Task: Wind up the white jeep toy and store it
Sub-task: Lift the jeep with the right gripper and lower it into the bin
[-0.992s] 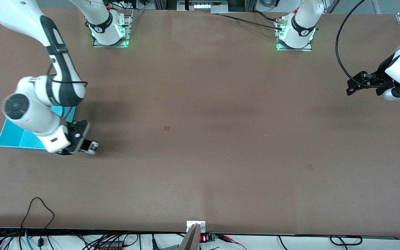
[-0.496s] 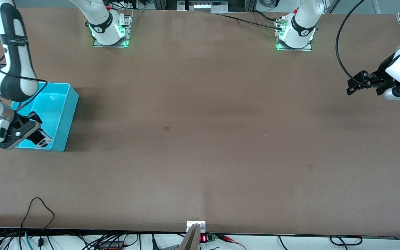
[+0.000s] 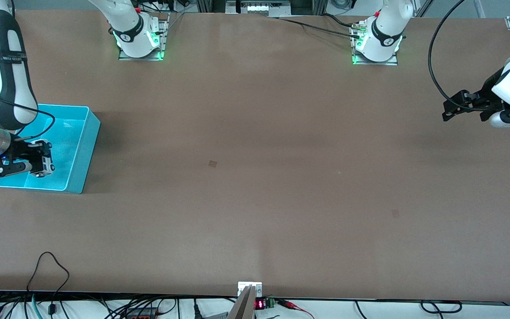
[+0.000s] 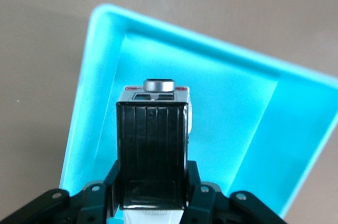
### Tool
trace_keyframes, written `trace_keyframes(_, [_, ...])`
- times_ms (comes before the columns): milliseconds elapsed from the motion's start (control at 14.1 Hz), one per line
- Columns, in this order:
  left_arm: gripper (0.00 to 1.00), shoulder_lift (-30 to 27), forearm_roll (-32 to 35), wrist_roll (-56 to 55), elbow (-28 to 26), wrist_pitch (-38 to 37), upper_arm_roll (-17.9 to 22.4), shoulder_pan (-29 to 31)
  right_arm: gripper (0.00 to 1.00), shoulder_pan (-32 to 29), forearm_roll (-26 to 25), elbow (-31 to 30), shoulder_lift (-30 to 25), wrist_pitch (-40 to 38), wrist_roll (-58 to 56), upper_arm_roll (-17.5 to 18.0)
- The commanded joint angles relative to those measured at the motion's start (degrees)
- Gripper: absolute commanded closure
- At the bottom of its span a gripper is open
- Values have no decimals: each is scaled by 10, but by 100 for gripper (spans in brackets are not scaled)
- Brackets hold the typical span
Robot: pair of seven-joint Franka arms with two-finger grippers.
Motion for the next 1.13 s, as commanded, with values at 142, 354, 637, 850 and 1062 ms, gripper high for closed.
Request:
trace_keyframes(142, [0, -12, -8, 17, -8, -1, 0, 6, 100, -4, 4, -76, -3, 66, 52, 1])
trace_keyframes(354, [0, -13, -11, 12, -5, 1, -2, 6, 100, -9, 4, -115, -1, 123, 52, 1])
trace_keyframes(637, [0, -15, -12, 9, -8, 2, -2, 5, 100, -17, 4, -122, 9, 132, 54, 1])
trace_keyframes(850, [0, -16, -13, 8, -9, 2, -2, 6, 100, -20, 4, -139, 9, 137, 55, 1])
trace_keyframes(1062, [0, -30, -13, 8, -34, 27, -2, 6, 100, -21, 4, -148, 8, 136, 55, 1])
